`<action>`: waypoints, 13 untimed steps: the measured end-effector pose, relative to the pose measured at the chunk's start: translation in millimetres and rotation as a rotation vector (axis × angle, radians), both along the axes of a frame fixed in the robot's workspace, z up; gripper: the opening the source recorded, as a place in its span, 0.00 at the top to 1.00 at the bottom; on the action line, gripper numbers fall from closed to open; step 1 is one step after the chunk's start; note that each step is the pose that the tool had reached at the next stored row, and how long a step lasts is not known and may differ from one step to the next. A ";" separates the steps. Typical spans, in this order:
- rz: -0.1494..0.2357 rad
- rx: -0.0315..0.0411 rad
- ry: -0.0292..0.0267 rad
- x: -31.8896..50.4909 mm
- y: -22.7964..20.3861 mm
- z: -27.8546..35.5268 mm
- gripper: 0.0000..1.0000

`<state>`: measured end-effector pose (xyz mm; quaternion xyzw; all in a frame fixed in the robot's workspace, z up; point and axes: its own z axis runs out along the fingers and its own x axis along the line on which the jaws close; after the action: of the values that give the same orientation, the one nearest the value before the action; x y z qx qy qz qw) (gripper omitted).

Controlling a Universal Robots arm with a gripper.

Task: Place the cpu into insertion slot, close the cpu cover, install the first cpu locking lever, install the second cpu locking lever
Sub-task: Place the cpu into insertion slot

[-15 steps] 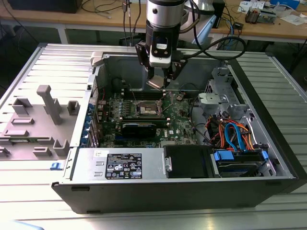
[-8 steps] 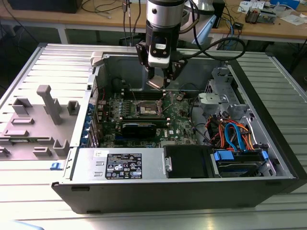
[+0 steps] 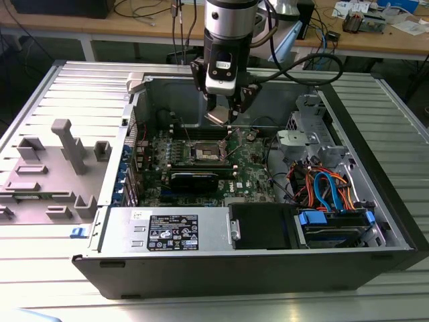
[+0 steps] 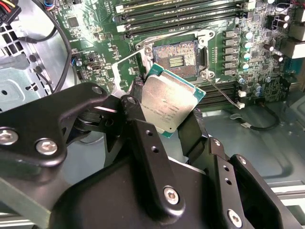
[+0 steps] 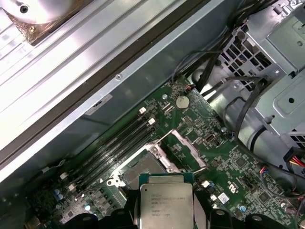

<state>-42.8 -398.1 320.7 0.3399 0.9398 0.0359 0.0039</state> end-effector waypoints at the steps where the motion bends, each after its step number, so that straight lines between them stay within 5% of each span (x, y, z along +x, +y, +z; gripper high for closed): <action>1: -0.004 0.0000 0.0000 0.0 0.0 0.0 0.45; 13: -0.042 0.0000 0.0001 0.0 0.0 -0.6 0.45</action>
<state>-42.8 -398.1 320.1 0.3597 0.9324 0.0358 0.0046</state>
